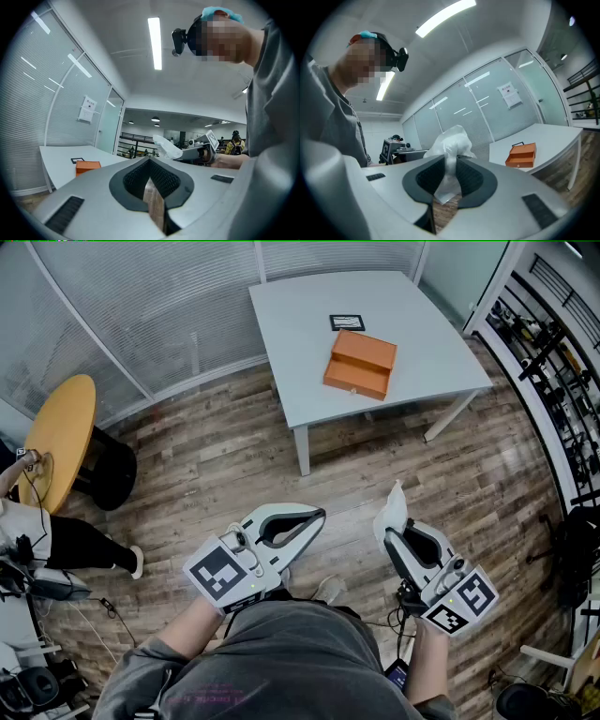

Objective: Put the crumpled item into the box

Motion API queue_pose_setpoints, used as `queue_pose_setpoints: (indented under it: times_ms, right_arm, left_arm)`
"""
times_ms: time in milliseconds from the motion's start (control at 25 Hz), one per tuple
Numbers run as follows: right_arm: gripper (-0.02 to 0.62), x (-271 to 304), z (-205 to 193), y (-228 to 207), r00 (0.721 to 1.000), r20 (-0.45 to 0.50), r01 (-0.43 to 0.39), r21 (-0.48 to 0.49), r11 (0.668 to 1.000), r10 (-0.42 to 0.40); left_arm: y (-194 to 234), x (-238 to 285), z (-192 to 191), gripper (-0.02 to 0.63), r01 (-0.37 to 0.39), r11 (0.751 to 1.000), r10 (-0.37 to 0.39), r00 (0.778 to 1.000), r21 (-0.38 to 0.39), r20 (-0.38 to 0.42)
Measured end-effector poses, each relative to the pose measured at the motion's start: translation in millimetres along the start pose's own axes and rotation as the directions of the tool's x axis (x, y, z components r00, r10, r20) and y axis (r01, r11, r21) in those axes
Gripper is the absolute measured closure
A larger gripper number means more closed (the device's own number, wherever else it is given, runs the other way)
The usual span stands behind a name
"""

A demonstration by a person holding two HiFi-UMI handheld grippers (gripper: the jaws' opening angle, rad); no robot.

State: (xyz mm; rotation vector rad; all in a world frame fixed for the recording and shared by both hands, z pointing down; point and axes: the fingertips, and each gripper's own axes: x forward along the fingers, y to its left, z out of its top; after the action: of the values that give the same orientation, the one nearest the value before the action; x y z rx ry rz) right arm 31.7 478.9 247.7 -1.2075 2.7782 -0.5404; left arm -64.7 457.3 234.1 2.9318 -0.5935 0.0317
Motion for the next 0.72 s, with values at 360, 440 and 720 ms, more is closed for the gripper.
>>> queue_pose_setpoints:
  times_ms: [360, 440, 720]
  right_arm:
    - [0.52, 6, -3, -3, 1.0, -0.005, -0.003, 0.009, 1.0, 0.003]
    - [0.52, 6, -4, -5, 1.0, -0.007, 0.0, 0.018, 1.0, 0.0]
    - [0.518, 0, -12, -10, 1.0, -0.026, 0.007, 0.034, 0.999, -0.006]
  left_arm:
    - [4, 1, -1, 0.594, 0.001, 1.0, -0.001, 1.0, 0.0, -0.003]
    - [3, 2, -3, 0.594, 0.0, 1.0, 0.0, 1.0, -0.004, -0.007]
    - [-1, 9, -9, 0.594, 0.006, 1.0, -0.006, 1.0, -0.01, -0.02]
